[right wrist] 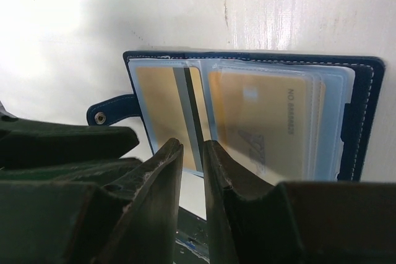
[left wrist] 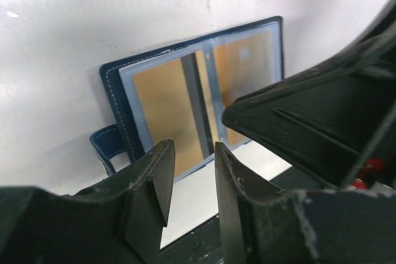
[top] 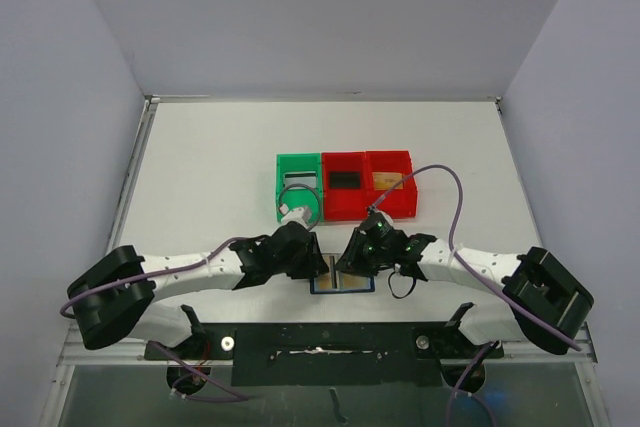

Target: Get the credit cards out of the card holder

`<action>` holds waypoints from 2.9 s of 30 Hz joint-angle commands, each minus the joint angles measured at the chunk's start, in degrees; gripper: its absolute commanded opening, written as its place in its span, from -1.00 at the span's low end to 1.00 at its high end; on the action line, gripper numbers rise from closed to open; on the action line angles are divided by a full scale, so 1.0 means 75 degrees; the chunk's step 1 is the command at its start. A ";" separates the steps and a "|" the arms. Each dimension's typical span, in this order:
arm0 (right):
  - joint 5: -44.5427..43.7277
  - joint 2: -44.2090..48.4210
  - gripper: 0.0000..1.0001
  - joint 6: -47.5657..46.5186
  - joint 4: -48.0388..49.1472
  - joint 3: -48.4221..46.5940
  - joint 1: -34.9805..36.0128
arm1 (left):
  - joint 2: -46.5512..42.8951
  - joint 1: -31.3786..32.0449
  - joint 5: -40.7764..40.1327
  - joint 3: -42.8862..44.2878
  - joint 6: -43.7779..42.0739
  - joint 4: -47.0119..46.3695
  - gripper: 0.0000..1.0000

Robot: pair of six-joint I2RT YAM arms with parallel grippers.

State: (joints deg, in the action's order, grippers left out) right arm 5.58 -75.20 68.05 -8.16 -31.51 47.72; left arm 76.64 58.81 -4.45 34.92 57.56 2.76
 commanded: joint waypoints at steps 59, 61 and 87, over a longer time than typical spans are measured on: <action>0.2606 0.0305 -1.00 -0.0708 0.1904 0.1199 -0.1481 | 0.1267 0.0057 -0.0277 -0.0126 0.0060 0.0756 -0.87; 0.2689 0.0416 -1.00 -0.0969 0.1718 0.1140 -0.1522 | 0.1250 0.0077 -0.0284 -0.0143 0.0060 0.0756 -0.87; 0.2014 0.0592 -0.84 -0.0544 0.1768 0.1384 -0.1419 | 0.0734 0.0196 0.0249 0.0660 -0.0372 -0.0540 -0.42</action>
State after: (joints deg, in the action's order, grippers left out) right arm 22.87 -72.95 62.41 3.18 -22.35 36.84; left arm 79.68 60.03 -3.55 37.60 56.21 2.70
